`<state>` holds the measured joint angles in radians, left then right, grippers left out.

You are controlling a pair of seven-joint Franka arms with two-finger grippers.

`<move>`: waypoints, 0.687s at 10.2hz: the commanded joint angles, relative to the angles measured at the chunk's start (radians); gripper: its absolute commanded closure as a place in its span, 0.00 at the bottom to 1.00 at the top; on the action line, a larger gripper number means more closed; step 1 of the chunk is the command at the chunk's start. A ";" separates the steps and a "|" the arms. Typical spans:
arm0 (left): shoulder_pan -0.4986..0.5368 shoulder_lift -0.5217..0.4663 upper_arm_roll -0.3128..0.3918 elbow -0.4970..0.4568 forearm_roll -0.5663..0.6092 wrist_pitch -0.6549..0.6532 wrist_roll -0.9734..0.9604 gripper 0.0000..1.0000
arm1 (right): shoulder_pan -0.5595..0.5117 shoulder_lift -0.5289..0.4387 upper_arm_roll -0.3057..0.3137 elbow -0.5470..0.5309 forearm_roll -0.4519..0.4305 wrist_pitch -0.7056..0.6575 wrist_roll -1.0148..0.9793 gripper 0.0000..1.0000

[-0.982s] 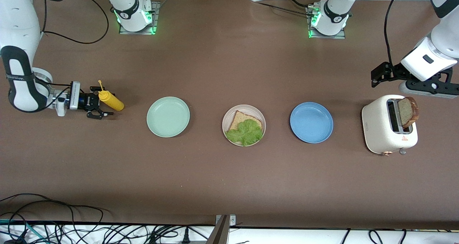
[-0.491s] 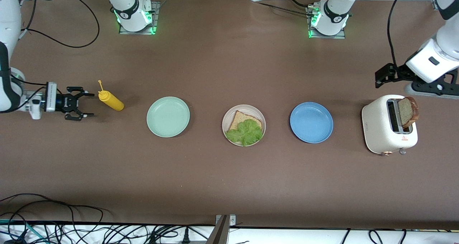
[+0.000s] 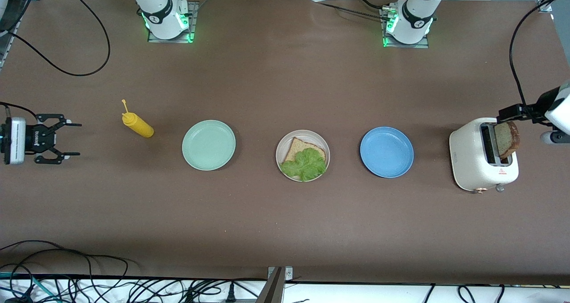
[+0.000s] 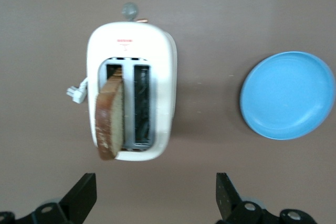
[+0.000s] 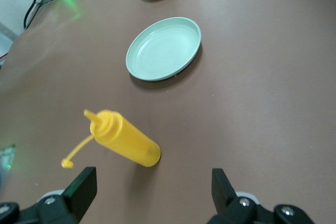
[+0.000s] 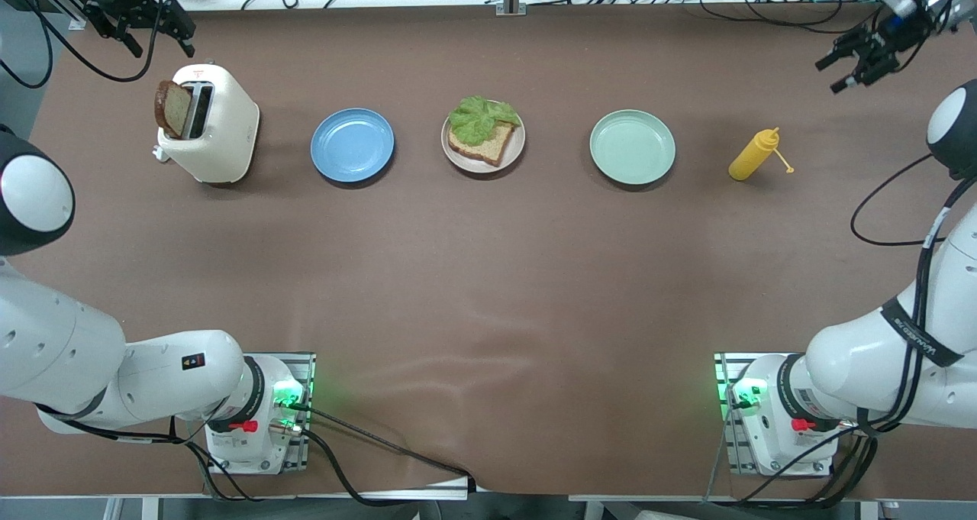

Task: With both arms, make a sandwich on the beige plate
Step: 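Withdraw the right gripper while the left gripper grasps the toaster bread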

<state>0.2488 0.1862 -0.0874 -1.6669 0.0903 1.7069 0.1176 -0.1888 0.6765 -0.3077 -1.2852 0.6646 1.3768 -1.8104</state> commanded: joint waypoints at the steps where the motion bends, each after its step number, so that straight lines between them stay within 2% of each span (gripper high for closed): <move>1: 0.047 0.067 -0.008 0.018 0.042 0.069 0.084 0.00 | 0.044 0.011 0.001 0.169 -0.100 -0.063 0.284 0.03; 4: 0.106 0.136 -0.009 0.006 0.042 0.129 0.149 0.00 | 0.092 -0.069 -0.004 0.193 -0.190 -0.070 0.721 0.03; 6: 0.106 0.180 -0.009 0.001 0.042 0.129 0.148 0.00 | 0.115 -0.106 -0.002 0.193 -0.307 -0.061 0.999 0.00; 7: 0.107 0.179 -0.009 -0.025 0.042 0.129 0.148 0.08 | 0.124 -0.109 -0.004 0.193 -0.339 -0.061 1.108 0.00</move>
<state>0.3535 0.3586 -0.0900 -1.6748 0.1063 1.8342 0.2538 -0.0828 0.5828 -0.3079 -1.0941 0.3804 1.3260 -0.8537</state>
